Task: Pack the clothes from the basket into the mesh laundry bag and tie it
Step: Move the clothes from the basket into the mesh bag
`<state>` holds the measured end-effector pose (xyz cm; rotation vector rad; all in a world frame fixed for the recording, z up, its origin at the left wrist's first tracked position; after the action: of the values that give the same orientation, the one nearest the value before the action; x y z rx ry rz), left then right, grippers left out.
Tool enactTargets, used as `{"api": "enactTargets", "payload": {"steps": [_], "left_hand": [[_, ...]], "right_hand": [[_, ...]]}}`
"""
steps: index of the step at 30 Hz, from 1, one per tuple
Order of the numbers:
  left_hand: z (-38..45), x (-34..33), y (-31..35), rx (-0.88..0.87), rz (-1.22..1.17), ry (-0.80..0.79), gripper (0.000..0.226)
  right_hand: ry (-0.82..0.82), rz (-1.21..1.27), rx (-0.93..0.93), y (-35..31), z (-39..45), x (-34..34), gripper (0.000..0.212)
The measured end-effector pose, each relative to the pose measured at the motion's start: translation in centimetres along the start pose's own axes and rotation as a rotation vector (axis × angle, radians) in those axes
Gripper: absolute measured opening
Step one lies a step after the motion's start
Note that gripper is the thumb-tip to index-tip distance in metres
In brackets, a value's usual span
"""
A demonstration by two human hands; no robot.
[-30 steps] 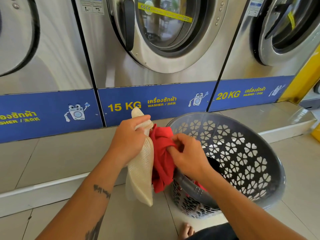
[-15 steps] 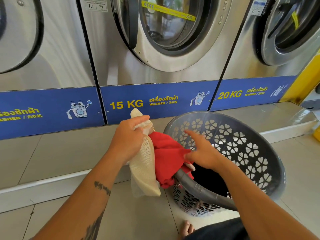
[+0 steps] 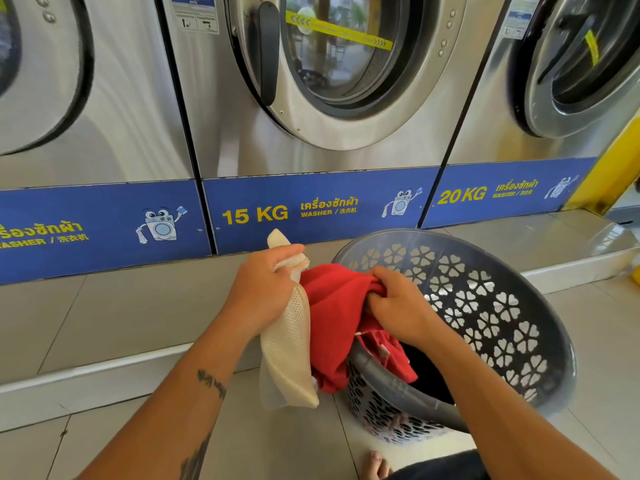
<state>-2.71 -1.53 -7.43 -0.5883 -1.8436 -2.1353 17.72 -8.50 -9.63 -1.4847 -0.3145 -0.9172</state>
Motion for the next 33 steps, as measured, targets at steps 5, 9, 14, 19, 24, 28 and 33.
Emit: {"api": "enactTargets", "payload": {"steps": [5, 9, 14, 19, 24, 28, 33], "left_hand": [[-0.2, 0.1, 1.1, -0.034, -0.04, 0.005, 0.044], [-0.5, 0.3, 0.9, -0.035, -0.054, -0.003, 0.043], [-0.9, 0.3, 0.8, -0.034, -0.042, -0.04, 0.048], [-1.3, 0.6, 1.3, -0.011, -0.084, -0.03, 0.05], [-0.3, 1.8, 0.1, 0.042, -0.107, 0.026, 0.05], [-0.1, 1.5, 0.3, 0.049, -0.106, 0.046, 0.05], [-0.5, 1.1, 0.4, 0.052, -0.086, 0.044, 0.049]], "right_hand": [[-0.03, 0.179, 0.096, -3.3, -2.8, -0.5, 0.025], [-0.135, 0.274, 0.195, -3.1, -3.5, -1.6, 0.038], [-0.09, -0.096, 0.363, -2.0, -3.0, -4.3, 0.033], [-0.045, -0.482, 0.512, -2.5, -2.8, -6.7, 0.035], [-0.094, 0.076, 0.303, -1.4, -1.2, -3.6, 0.064], [-0.033, 0.055, -0.041, 2.3, 0.1, -2.1, 0.085], [-0.368, 0.482, -0.378, 3.8, -0.8, -3.6, 0.034]]}}
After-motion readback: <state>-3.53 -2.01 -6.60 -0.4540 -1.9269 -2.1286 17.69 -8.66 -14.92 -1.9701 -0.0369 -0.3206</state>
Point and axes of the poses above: each hand's wrist, its own z-axis towards the middle knuckle, its own x-axis out of the back of the hand, y = z × x, the point moved 2 cm from there along z, towards the middle knuckle, and after that the axes turned 7 degrees about y, right-handed, at the moved point
